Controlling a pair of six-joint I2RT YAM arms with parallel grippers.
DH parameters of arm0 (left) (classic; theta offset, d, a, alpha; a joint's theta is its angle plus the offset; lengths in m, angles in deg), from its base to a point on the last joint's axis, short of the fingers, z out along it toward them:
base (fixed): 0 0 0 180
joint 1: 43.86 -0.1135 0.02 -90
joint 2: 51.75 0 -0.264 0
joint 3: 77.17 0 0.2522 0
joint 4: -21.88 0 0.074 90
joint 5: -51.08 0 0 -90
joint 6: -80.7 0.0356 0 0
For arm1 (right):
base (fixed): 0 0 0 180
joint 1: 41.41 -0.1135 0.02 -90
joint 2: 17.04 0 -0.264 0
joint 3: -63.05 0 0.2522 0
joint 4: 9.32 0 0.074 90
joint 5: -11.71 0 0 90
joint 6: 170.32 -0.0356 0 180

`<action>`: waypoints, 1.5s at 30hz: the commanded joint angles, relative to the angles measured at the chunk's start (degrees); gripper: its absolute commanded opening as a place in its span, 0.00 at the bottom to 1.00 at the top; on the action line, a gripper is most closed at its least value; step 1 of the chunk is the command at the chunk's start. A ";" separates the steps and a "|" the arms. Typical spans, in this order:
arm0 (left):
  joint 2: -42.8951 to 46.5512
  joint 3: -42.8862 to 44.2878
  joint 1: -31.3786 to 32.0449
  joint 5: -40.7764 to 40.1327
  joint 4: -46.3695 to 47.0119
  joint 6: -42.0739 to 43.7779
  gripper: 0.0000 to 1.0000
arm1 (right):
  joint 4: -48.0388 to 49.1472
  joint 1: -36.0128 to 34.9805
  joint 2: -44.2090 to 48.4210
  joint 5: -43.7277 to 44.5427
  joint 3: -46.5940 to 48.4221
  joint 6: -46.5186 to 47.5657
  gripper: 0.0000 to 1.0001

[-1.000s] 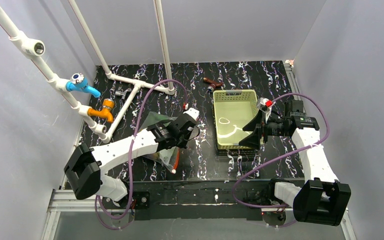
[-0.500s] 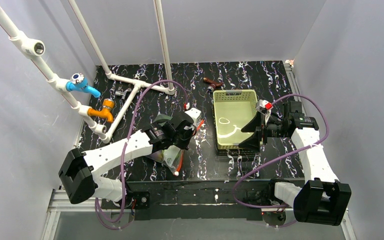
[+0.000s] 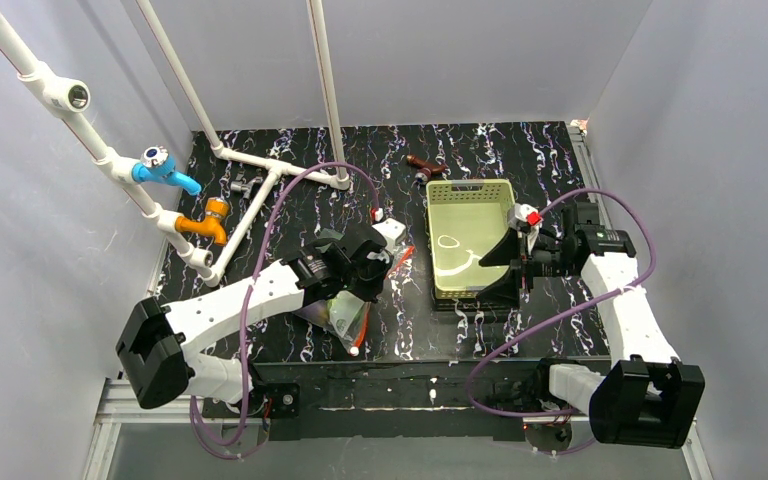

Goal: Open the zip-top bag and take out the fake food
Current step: Pick up the zipper food storage bag at the center of the board.

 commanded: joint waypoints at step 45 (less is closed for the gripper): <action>12.59 -5.38 -5.04 25.03 8.96 -1.36 0.00 | 4.14 -36.69 -19.40 18.39 23.65 17.99 0.77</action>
